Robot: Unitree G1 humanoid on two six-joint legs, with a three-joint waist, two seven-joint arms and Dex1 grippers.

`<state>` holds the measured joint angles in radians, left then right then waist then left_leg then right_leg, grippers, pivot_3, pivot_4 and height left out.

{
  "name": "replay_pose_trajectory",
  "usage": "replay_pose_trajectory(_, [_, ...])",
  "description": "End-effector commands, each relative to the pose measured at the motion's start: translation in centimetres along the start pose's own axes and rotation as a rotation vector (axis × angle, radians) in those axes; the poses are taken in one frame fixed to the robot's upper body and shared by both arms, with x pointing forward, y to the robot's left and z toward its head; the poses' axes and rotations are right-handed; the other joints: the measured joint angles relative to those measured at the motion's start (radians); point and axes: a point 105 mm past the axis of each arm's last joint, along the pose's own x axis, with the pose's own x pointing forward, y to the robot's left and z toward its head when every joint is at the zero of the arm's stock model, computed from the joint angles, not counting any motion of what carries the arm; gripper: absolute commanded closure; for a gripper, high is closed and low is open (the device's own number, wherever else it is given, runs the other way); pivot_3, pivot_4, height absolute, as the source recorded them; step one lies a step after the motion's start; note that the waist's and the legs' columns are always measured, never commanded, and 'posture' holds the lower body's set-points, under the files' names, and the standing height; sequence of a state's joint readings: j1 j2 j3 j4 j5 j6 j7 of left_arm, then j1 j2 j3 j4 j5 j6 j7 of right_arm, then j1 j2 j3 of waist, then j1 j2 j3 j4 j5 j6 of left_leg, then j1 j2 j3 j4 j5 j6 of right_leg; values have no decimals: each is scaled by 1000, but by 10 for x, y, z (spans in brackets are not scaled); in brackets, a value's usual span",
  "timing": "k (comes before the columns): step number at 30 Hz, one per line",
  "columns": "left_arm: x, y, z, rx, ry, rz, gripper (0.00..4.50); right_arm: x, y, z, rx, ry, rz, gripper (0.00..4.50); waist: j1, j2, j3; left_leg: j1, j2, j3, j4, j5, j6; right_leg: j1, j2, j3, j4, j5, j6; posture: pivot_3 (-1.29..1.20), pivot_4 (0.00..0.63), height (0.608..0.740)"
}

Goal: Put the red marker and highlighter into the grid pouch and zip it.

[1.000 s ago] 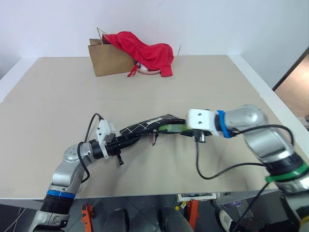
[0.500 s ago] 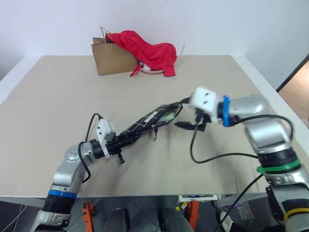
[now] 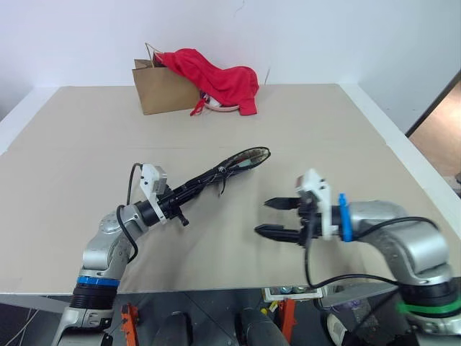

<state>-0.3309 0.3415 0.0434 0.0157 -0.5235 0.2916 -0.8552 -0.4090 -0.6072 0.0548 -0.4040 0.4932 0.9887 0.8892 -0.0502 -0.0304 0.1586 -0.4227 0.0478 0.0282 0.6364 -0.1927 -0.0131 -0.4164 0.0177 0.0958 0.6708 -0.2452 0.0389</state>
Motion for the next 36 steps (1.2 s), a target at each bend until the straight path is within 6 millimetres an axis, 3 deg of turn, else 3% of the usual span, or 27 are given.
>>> replay_pose_trajectory(1, [6, -5, 12, 34, -32, -27, 4500, 34, -24, 16, 48, -24, -151, 54, -3, -1, 0, 0, 0, 0, 0, 1, -1, -1, 1, 1, -1, 3, -1, 0, 150, 740])
replay_pose_trajectory(5, [7, -10, 10, 43, -24, -46, 4500, 62, -29, 34, 49, -51, -180, 54, 2, -2, 0, -2, 0, -1, 0, 2, 0, -2, 1, 0, -1, 2, 0, 0, 150, 740])
replay_pose_trajectory(11, [7, -14, 6, 52, -13, -61, 4500, 77, -30, 49, 33, -71, -187, 54, 4, -2, 0, -8, -2, -1, -1, 0, -1, -6, -2, 0, -1, 3, -4, 0, 150, 740])
replay_pose_trajectory(12, [7, -14, 6, 54, -12, -63, 4500, 77, -29, 50, 24, -73, -181, 459, 3, -2, 0, -8, -2, -1, -1, 0, -1, -6, -2, 0, -1, 3, -4, 0, 150, 740])
replay_pose_trajectory(14, [7, -14, 5, 56, -11, -64, 4500, 75, -30, 51, 13, -78, -181, 846, 3, -2, 0, -8, -2, -2, -1, 0, -1, -6, -2, -1, -1, 3, -4, 0, 150, 740])
replay_pose_trajectory(16, [6, -14, 5, 57, -9, -65, 4500, 72, -32, 51, 10, -84, -188, 1796, 3, -2, 0, -8, -1, -2, -1, 0, -1, -6, -1, -2, -1, 2, -4, 0, 150, 740])
replay_pose_trajectory(17, [6, -15, 5, 58, -9, -66, 4500, 71, -33, 50, 10, -84, -191, 2060, 3, -2, 0, -8, -1, -2, -1, 0, -1, -6, -1, -2, -1, 2, -4, 0, 150, 740])
replay_pose_trajectory(18, [6, -15, 4, 59, -8, -66, 4500, 70, -34, 50, 9, -85, -193, 2995, 3, -2, 0, -8, -1, -2, -1, 0, -1, -6, -1, -2, -1, 2, -3, 0, 150, 740])
replay_pose_trajectory(19, [5, -15, 4, 60, -7, -66, 4500, 68, -35, 49, 9, -85, -195, 3130, 3, -2, 0, -8, -1, -2, -1, 0, -1, -6, -1, -2, -1, 2, -3, 0, 150, 740])
replay_pose_trajectory(20, [5, -15, 4, 62, -6, -65, 4500, 66, -36, 49, 9, -86, -200, 3755, 3, -2, 0, -8, -1, -2, -1, 0, -1, -6, -1, -2, -1, 2, -3, 0, 150, 740])
replay_pose_trajectory(23, [3, -14, 4, 66, -5, -62, 4500, 61, -39, 48, 9, -86, -206, 4442, 3, -2, 0, -8, -1, -2, -1, 0, -1, -6, -1, -2, -1, 2, -3, 0, 150, 740])
replay_pose_trajectory(31, [1, -11, 5, 73, -4, -52, 4500, 46, -45, 44, -4, -86, -227, 4442, 3, -2, 0, -8, -1, -2, -1, 0, -1, -6, -1, -2, -1, 1, -2, 0, 150, 740])
replay_pose_trajectory(36, [2, -10, 5, 75, -5, -51, 4500, 24, -57, 41, -36, -82, -290, 4442, 3, -2, 0, -8, -1, -1, -1, 0, -1, -6, -1, -1, -1, 0, 1, 0, 150, 740])
